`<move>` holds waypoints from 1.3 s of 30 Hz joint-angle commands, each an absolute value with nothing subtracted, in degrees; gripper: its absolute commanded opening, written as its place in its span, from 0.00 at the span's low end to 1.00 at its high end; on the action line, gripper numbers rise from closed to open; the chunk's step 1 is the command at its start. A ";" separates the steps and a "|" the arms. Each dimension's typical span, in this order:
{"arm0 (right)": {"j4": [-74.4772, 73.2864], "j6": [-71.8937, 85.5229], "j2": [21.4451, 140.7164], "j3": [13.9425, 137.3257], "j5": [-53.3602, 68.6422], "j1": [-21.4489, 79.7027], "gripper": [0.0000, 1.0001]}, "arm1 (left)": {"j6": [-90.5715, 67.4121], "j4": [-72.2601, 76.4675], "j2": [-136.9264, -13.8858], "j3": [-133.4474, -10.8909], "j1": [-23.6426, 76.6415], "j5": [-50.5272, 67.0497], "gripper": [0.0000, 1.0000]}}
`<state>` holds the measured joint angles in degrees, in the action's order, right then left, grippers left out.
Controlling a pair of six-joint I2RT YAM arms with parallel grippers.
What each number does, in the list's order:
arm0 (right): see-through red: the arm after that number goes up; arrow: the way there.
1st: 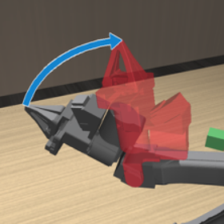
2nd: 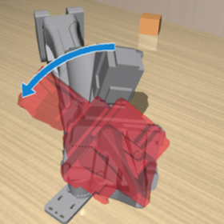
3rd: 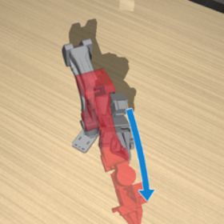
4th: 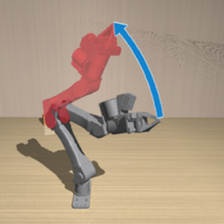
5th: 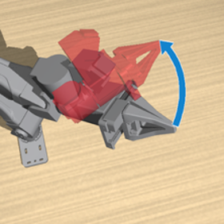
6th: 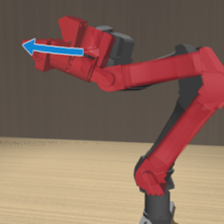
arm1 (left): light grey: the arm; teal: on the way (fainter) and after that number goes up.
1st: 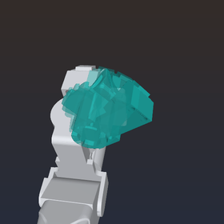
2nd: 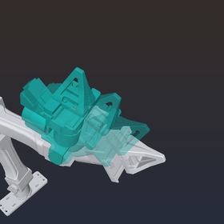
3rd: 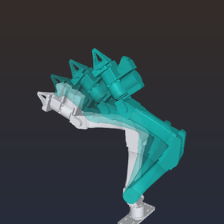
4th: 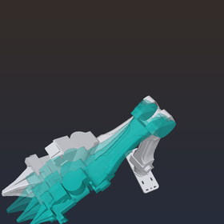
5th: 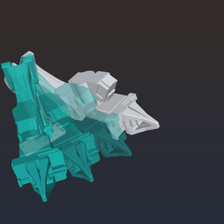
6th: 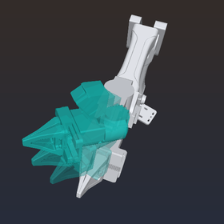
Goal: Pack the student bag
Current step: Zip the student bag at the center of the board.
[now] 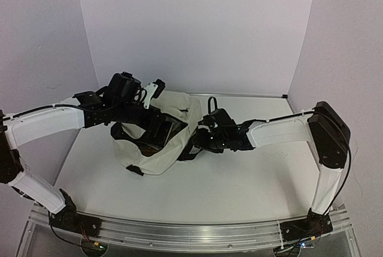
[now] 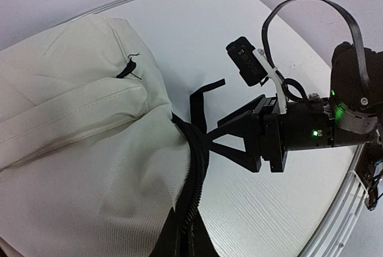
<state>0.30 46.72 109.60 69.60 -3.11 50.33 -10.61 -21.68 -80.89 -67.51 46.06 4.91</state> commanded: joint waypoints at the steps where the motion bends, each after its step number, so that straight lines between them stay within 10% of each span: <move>1: 0.57 47.10 103.77 72.65 -4.06 50.37 0.61 | -13.09 -14.10 -79.95 -70.73 46.89 9.06 0.00; 19: -0.93 48.33 111.12 77.56 -9.87 50.96 0.68 | -20.10 -1.52 -86.64 -76.91 50.58 15.02 0.00; 31: -6.48 48.93 101.71 66.30 -14.48 47.20 0.22 | -20.58 -8.17 -84.07 -75.89 49.82 3.25 0.00; 39: -6.42 46.12 98.01 64.75 -9.28 45.08 0.29 | -21.52 -6.71 -86.65 -76.37 49.76 11.60 0.00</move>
